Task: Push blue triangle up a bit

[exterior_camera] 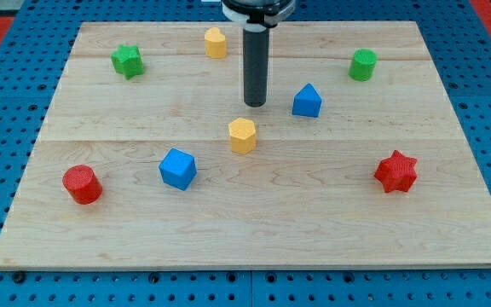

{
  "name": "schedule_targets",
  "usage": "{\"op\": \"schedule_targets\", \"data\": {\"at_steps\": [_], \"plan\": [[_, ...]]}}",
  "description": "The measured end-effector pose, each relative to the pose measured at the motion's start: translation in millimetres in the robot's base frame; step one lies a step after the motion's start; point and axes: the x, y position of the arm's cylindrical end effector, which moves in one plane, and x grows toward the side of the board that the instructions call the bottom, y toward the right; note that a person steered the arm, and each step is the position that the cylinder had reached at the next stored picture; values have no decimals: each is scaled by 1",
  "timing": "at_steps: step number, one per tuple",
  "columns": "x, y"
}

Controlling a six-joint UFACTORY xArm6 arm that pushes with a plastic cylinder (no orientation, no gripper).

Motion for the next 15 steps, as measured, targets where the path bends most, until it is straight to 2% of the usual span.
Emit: {"op": "schedule_targets", "data": {"at_steps": [1, 2, 3, 4, 6, 11, 13, 15], "plan": [[12, 0], [44, 0], [44, 2], [44, 42], [44, 60], [44, 89], [6, 89], [1, 89]]}}
